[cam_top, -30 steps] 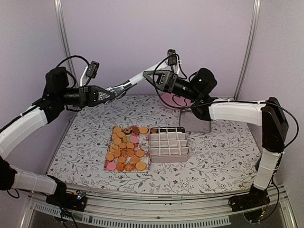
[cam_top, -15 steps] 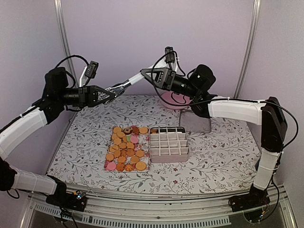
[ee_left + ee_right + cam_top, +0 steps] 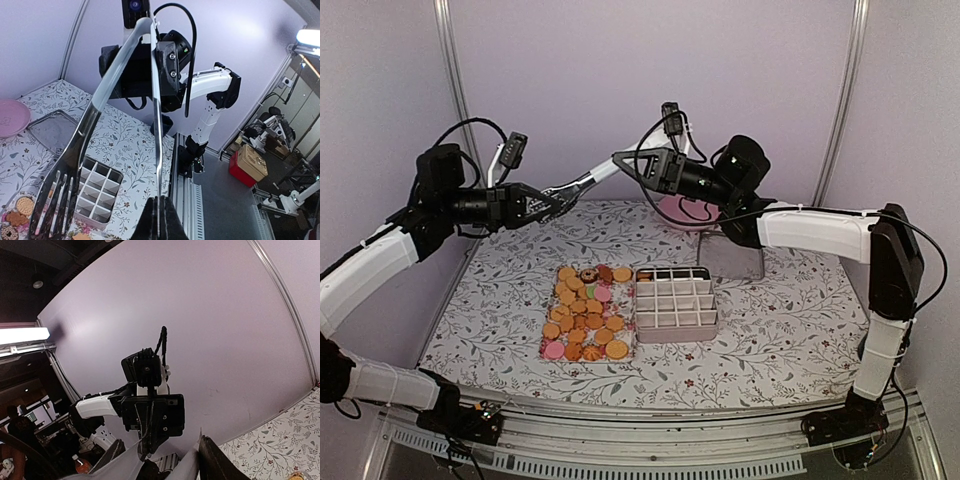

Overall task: Pack the cookies
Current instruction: Pass from the left arm to the right

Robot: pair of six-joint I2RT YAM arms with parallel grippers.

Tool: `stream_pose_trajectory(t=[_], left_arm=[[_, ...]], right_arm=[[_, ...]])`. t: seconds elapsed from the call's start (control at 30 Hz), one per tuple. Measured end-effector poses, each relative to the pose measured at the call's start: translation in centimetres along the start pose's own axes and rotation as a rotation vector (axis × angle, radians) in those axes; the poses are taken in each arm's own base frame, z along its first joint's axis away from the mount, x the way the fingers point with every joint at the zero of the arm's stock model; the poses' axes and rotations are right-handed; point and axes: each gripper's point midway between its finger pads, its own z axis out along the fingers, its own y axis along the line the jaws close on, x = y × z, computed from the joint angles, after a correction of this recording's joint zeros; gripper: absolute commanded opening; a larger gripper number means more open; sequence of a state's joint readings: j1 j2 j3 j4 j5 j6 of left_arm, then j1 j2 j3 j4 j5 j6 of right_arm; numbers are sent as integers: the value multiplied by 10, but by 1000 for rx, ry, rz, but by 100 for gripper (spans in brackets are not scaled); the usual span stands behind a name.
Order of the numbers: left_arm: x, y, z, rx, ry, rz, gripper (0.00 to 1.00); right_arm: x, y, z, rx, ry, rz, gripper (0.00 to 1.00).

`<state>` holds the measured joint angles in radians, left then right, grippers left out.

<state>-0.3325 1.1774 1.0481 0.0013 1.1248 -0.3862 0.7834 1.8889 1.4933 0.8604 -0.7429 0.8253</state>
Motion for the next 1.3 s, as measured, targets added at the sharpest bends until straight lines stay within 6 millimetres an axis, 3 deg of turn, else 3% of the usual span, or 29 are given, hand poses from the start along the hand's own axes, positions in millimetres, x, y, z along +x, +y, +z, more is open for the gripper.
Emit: stream_pose_trajectory(t=[0.07, 0.17, 0.4, 0.77, 0.9, 0.97, 1.03, 1.3], left_arm=[[3, 3, 0, -15, 7, 8, 0], [7, 6, -1, -25, 19, 15, 0], [11, 7, -1, -28, 29, 14, 0], [11, 7, -1, -30, 31, 16, 0], [15, 10, -1, -42, 39, 11, 13], [16, 13, -1, -59, 41, 13, 27], [15, 17, -2, -85, 37, 18, 34], [13, 32, -6, -171, 52, 23, 62]], right_arm=[[2, -2, 0, 9, 8, 0, 49], [6, -7, 0, 28, 19, -6, 60], [5, -14, 0, 63, 6, -18, 64], [8, -12, 0, 53, -11, -10, 46], [13, -12, -3, 61, -11, -2, 41], [17, -11, -5, 71, -2, -7, 40], [24, -12, -6, 84, 16, -9, 39], [47, -34, -11, 183, 87, -8, 38]])
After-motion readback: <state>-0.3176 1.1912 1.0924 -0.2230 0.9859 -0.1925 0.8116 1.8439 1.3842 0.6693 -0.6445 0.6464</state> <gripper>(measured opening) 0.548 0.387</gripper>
